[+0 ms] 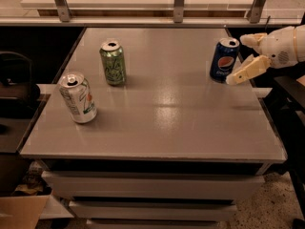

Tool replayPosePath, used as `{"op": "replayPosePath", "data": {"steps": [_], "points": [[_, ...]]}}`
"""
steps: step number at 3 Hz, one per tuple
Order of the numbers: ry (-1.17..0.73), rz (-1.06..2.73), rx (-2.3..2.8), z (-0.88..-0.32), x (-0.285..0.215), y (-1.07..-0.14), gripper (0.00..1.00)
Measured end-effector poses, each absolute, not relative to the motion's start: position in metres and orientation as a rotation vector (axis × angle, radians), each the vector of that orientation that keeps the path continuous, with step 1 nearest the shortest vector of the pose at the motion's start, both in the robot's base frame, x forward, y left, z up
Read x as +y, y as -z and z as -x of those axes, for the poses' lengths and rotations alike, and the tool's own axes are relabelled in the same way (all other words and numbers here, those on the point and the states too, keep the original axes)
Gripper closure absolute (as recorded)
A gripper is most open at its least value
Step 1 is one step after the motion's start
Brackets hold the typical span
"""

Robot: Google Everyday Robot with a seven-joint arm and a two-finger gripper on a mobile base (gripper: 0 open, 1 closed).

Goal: Move pepsi can near green can

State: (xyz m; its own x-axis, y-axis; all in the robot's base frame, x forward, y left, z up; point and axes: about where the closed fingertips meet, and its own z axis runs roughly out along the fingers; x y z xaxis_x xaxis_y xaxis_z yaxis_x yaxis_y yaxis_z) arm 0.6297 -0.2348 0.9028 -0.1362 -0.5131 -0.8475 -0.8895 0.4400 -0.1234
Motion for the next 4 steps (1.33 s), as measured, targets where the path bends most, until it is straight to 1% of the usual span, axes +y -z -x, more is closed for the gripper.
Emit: {"op": "replayPosePath", "data": {"steps": [3, 4], "points": [[-0.633, 1.116, 1.752, -0.654, -0.225, -0.893, 0.00], [-0.654, 1.106, 1.748, -0.657, -0.224, -0.891, 0.18]]}}
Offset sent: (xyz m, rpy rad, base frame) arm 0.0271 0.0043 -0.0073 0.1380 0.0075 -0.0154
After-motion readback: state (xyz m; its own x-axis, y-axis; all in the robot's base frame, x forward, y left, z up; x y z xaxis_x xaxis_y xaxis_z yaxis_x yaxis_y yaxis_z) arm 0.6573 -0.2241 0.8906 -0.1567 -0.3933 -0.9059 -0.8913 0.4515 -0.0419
